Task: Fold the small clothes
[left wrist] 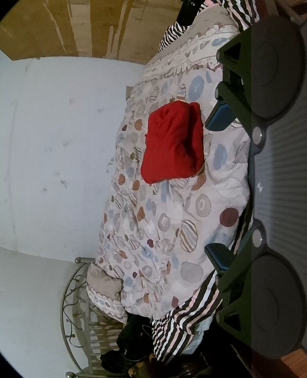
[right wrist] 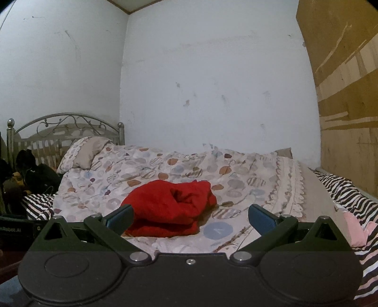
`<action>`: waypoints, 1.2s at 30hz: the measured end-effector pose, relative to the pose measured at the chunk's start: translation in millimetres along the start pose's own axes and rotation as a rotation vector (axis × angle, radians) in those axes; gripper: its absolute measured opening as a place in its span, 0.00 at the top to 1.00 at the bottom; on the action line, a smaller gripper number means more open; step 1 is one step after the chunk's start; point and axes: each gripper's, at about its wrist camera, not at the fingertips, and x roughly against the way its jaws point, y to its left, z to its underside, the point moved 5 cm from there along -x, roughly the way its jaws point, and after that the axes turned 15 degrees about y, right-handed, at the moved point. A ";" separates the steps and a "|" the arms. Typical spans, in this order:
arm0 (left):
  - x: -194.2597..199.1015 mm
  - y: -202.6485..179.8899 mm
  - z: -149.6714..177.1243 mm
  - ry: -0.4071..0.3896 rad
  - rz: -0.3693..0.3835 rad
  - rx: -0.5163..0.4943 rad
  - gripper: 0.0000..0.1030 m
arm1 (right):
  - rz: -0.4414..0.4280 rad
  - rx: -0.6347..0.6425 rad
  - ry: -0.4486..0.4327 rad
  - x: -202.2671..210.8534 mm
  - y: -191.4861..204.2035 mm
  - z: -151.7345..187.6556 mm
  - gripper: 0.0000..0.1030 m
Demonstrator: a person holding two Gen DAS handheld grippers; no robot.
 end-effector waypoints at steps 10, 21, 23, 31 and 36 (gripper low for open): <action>0.3 -1.9 -0.1 0.000 0.000 -0.001 0.00 | -0.011 0.012 0.004 -2.2 0.3 -1.5 0.00; 0.2 -1.7 -1.5 0.006 -0.002 -0.001 0.00 | -0.014 0.011 0.006 -2.6 2.0 -1.1 0.00; 0.2 -1.6 -1.4 0.006 -0.001 -0.001 0.00 | -0.014 0.012 0.007 -2.8 1.9 -1.3 0.00; 0.1 -2.3 -0.9 0.007 -0.003 0.000 0.00 | -0.014 0.012 0.007 -2.6 2.3 -1.1 0.00; 0.2 -0.9 -1.5 0.007 -0.003 -0.001 0.00 | -0.014 0.012 0.007 -2.6 2.4 -1.1 0.00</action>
